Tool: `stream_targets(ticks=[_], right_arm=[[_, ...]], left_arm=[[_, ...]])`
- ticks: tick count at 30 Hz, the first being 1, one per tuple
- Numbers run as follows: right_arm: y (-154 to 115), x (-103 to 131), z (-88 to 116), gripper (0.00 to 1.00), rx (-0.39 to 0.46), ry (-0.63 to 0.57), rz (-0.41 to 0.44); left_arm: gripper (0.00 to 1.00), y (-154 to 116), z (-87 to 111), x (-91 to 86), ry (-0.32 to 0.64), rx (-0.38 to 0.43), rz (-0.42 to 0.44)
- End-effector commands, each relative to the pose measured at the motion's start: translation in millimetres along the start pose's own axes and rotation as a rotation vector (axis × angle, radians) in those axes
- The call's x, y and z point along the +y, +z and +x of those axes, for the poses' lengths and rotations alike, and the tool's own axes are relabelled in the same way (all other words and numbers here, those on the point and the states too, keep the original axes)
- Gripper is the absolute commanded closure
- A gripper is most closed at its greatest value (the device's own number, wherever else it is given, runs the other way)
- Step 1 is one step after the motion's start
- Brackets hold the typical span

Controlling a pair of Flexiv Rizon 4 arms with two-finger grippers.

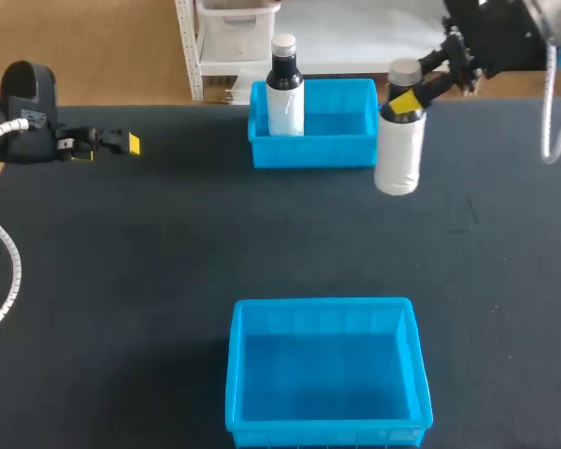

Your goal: Pick up the bottle, and place it in the far bin if it is heavy, or in the near bin if it is light.

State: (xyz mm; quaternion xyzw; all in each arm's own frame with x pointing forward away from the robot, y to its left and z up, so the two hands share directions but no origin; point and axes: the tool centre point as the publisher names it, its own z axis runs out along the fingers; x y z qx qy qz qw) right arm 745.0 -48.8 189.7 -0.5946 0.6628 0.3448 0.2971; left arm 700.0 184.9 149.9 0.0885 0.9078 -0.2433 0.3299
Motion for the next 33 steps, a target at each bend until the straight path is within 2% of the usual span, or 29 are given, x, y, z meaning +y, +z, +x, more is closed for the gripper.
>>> stream_targets(ticks=[1,9,18,24,33], right_arm=[[-25.3,22.1,3.9,0.63,0.002,0.009,0.115],[-60.4,47.0,1.0,0.65,0.016,0.016,0.165],[-69.8,85.1,-14.6,0.65,0.027,-0.011,0.167],[-60.6,116.1,-26.9,0.64,0.012,-0.050,0.129],[-18.9,175.9,-48.6,0.63,-0.016,-0.082,0.070]], left_arm=[[0.00,0.0,0.0,0.0,0.000,0.000,0.000],[0.00,0.0,0.0,0.0,0.000,0.000,0.000],[0.00,0.0,0.0,0.0,0.000,0.000,0.000],[0.00,0.0,0.0,0.0,0.000,0.000,0.000],[0.00,0.0,0.0,0.0,0.000,0.000,0.000]])
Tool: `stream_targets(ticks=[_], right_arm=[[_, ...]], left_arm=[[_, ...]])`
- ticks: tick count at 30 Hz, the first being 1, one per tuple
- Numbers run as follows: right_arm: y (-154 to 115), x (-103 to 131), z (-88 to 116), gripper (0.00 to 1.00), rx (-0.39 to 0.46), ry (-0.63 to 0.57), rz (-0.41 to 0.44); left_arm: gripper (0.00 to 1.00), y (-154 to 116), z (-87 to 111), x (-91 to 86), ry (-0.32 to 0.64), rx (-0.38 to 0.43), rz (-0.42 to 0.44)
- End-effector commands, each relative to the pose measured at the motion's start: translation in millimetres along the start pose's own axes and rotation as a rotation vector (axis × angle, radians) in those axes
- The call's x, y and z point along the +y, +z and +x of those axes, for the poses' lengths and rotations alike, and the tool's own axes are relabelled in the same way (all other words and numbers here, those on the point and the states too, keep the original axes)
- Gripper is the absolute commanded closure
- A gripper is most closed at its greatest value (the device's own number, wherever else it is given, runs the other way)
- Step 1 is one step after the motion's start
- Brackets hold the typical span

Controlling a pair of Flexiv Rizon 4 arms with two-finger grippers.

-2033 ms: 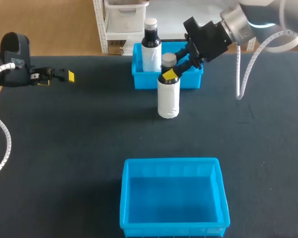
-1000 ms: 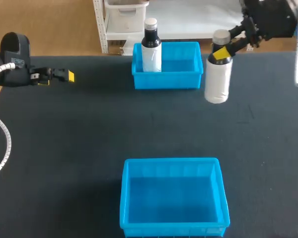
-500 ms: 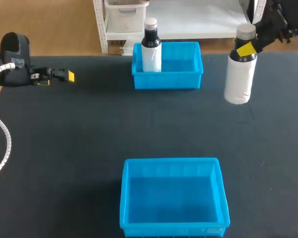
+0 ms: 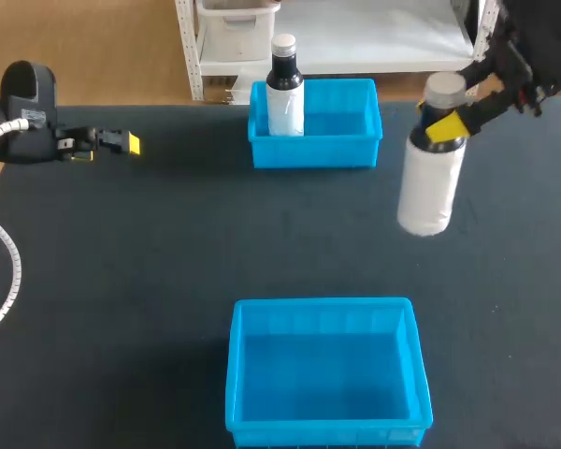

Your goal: Pick up the bottle, and place it in the far bin if it is heavy, or in the near bin if it is light.

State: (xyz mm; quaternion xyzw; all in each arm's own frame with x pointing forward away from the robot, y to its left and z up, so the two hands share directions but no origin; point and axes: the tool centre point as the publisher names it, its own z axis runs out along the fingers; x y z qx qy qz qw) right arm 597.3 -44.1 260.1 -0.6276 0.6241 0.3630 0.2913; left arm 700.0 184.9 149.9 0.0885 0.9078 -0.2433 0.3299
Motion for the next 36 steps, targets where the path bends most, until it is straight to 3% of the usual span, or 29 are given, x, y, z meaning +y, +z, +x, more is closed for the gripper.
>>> stream_targets(ticks=[1,16,24,36], right_arm=[[24.7,25.5,-10.7,0.63,0.001,-0.011,0.139],[104.1,90.8,-58.5,0.63,0.002,-0.100,0.004],[140.5,108.5,-57.1,0.63,-0.006,-0.138,-0.082],[185.8,122.5,-35.8,0.63,-0.018,-0.180,-0.210]], left_arm=[[0.00,0.0,0.0,0.0,0.000,0.000,0.000],[0.00,0.0,0.0,0.0,0.000,0.000,0.000],[0.00,0.0,0.0,0.0,0.000,0.000,0.000],[0.00,0.0,0.0,0.0,0.000,0.000,0.000]])
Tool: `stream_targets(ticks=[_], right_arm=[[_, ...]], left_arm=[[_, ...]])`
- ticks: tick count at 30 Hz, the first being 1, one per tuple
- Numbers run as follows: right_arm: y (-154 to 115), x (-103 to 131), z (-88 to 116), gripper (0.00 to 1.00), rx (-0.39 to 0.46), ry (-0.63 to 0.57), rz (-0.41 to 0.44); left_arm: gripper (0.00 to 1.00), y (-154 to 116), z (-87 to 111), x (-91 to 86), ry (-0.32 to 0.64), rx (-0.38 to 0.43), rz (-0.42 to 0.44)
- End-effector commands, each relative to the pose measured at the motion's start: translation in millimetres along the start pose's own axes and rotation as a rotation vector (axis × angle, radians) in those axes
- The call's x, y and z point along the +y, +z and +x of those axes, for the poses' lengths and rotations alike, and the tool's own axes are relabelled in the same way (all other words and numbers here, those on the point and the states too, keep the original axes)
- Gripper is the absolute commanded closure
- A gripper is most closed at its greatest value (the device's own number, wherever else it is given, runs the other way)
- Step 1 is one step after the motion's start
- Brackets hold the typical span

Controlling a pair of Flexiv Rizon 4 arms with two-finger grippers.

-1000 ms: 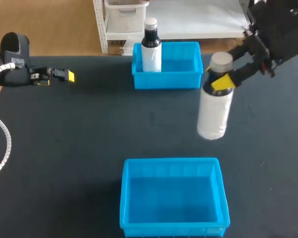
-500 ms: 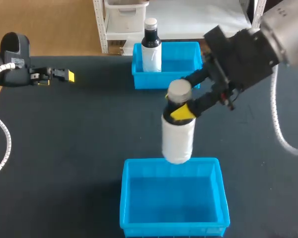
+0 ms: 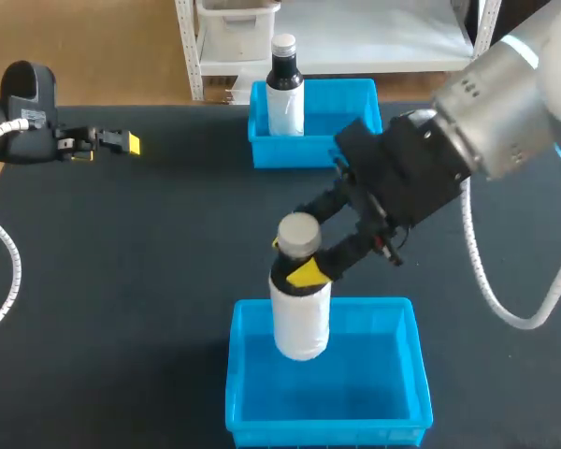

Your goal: Pick up the bottle, and place it in the far bin if it is heavy, or in the near bin if it is light.

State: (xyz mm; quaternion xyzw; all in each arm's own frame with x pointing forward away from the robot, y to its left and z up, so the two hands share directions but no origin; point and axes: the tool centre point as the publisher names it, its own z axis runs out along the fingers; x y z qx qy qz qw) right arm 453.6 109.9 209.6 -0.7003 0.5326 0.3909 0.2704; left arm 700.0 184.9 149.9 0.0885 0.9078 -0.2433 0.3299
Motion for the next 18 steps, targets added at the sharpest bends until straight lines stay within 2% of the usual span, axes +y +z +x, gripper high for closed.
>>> stream_targets(ticks=[1,18], right_arm=[[19.4,-9.5,8.3,0.63,-0.009,-0.009,-0.047],[48.0,-11.8,48.3,0.63,0.005,-0.018,-0.148]], left_arm=[[0.00,0.0,0.0,0.0,0.000,0.000,0.000],[0.00,0.0,0.0,0.0,0.000,0.000,0.000]])
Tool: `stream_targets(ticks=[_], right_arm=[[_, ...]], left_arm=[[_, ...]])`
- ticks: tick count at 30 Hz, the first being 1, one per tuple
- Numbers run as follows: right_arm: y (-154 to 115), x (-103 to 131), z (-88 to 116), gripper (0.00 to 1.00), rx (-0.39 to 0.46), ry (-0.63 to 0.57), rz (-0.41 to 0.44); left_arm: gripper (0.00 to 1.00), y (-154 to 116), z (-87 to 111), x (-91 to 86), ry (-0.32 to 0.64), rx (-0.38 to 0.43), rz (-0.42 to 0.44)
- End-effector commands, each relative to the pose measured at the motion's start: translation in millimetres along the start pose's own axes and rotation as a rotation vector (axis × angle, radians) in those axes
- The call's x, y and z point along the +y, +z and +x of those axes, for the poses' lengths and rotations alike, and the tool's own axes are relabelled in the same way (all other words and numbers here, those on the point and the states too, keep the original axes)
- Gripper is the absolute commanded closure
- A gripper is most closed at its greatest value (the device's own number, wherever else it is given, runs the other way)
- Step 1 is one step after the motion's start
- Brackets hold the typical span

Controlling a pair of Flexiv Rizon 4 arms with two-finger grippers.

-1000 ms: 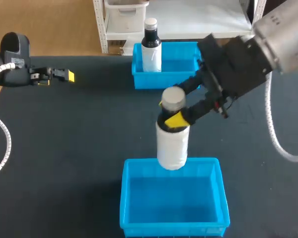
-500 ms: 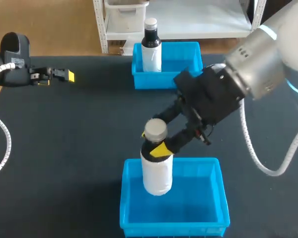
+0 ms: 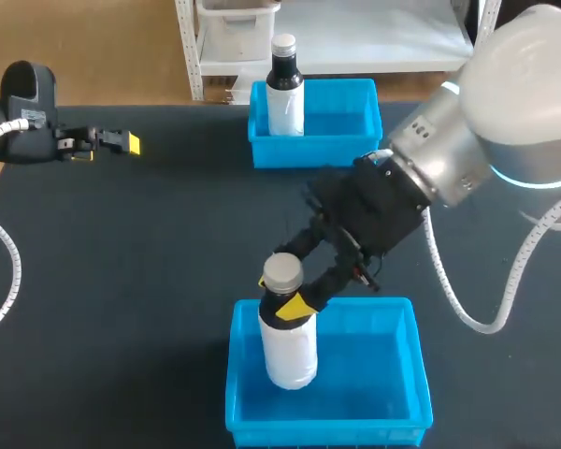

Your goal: Pick up the bottle, and place it in the far bin if it is heavy, or in the near bin if it is light.

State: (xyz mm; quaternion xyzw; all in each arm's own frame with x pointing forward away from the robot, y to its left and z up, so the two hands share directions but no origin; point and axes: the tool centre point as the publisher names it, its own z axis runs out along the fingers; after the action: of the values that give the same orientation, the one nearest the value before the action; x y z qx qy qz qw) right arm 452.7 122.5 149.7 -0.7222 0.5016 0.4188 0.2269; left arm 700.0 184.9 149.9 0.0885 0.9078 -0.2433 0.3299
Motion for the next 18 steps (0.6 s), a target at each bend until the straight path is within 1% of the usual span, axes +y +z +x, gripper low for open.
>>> stream_targets(ticks=[1,8,11,13,14,16,18], right_arm=[[5.2,-7.8,6.9,0.62,0.001,-0.001,-0.024],[9.6,-10.7,13.6,0.60,0.009,0.003,-0.041],[10.4,-10.9,14.7,0.56,0.014,0.003,-0.047],[10.5,-10.8,15.3,0.51,0.018,0.004,-0.050],[10.3,-10.6,16.0,0.24,0.020,0.005,-0.050],[9.6,-10.4,17.1,0.00,0.025,0.009,-0.051],[8.9,-10.1,17.9,0.00,0.028,0.012,-0.052]], left_arm=[[0.00,0.0,0.0,0.0,0.000,0.000,0.000],[0.00,0.0,0.0,0.0,0.000,0.000,0.000],[0.00,0.0,0.0,0.0,0.000,0.000,0.000],[0.00,0.0,0.0,0.0,0.000,0.000,0.000],[0.00,0.0,0.0,0.0,0.000,0.000,0.000],[0.00,0.0,0.0,0.0,0.000,0.000,0.000],[0.00,0.0,0.0,0.0,0.000,0.000,0.000]])
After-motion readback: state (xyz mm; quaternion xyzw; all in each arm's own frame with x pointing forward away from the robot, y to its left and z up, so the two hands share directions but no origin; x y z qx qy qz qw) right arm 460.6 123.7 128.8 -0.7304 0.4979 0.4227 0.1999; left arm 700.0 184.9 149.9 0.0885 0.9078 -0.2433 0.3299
